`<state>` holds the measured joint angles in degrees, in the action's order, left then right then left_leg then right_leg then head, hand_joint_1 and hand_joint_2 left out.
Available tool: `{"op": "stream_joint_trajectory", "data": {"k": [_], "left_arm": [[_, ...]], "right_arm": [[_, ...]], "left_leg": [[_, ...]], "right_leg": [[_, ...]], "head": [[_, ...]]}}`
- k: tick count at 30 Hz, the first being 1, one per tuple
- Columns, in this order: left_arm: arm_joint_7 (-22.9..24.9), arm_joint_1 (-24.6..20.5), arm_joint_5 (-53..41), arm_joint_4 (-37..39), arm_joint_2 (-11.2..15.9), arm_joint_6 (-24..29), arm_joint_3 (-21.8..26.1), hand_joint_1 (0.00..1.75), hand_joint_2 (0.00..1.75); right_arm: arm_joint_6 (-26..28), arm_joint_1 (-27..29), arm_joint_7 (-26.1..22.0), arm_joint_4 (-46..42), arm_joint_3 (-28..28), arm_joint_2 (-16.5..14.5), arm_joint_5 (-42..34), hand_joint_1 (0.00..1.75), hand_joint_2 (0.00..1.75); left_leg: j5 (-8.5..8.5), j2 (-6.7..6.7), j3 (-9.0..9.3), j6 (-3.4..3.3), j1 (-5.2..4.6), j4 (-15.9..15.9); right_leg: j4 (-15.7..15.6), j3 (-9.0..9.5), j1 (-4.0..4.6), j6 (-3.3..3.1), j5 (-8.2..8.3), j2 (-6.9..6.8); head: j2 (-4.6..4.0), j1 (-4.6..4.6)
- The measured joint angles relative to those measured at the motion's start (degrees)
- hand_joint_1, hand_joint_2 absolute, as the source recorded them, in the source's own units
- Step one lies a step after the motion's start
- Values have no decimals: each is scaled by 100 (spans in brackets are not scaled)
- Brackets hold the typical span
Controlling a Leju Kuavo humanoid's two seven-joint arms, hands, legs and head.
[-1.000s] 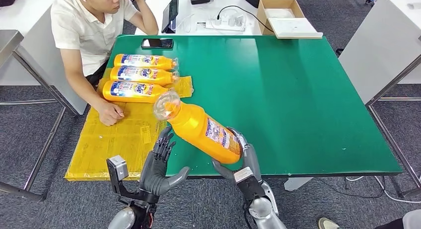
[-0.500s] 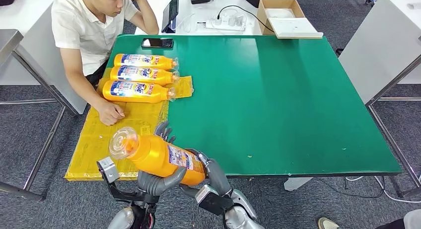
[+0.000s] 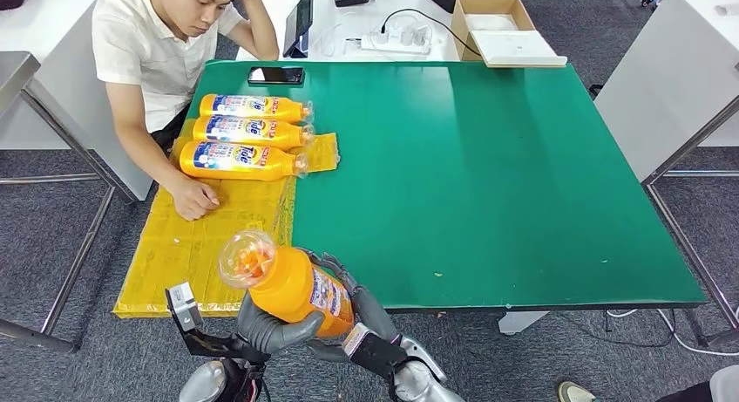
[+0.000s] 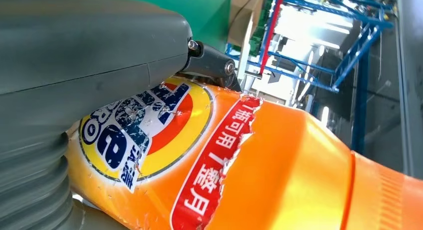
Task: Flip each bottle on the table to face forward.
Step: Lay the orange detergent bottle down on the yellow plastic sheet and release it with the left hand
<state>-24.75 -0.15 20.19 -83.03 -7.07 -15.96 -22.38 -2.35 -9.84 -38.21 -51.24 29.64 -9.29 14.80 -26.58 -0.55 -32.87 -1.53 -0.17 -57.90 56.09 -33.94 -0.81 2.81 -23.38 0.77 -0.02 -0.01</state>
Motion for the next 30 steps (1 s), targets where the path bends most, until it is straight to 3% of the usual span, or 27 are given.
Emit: {"op": "stream_joint_trajectory", "data": {"k": [11, 14, 18, 20, 25, 30], "left_arm": [[2, -224, -656, 185, 33, 265, 1, 175, 175], [166, -310, -1104, 226, 62, 852, 54, 175, 175], [377, -461, -2506, 392, 170, 2509, 298, 175, 175], [397, -517, -2977, 444, 218, 2970, 434, 175, 175], [409, -551, -3134, 445, 297, 3200, 668, 175, 175], [514, -560, -3381, 312, 421, 3544, 752, 175, 175]], "right_arm": [[-340, 385, -1, -1035, -16, 210, -205, 0, 0], [-176, 509, -2, -1239, -72, 278, -251, 0, 0], [99, 763, -2, -1649, -328, 353, -351, 0, 0], [308, 911, -2, -1898, -527, 388, -434, 0, 0], [1046, 1203, -2, -2692, -1142, 393, -1005, 0, 0], [1491, 1385, -2, -3260, -1956, 133, -1479, 0, 0]], "left_leg": [[0, -2, -1, 0, -1, 0], [0, -4, -2, 0, -1, 0], [0, 3, -2, 0, 0, 0], [2, -6, -3, -1, 0, 0], [3, -4, -5, -1, -2, 0], [2, -6, -5, -2, -4, 0]], "right_leg": [[0, 1, 0, 0, 0, -1], [0, 1, 0, 0, 0, -2], [0, -5, 0, 0, 2, 1], [0, -2, 0, 0, 1, -6], [0, -1, -2, 0, 1, -10], [0, -1, -2, 0, 1, -10]], "head": [[0, -1], [1, 1], [2, -2], [1, -2], [1, 1], [0, 0]]}}
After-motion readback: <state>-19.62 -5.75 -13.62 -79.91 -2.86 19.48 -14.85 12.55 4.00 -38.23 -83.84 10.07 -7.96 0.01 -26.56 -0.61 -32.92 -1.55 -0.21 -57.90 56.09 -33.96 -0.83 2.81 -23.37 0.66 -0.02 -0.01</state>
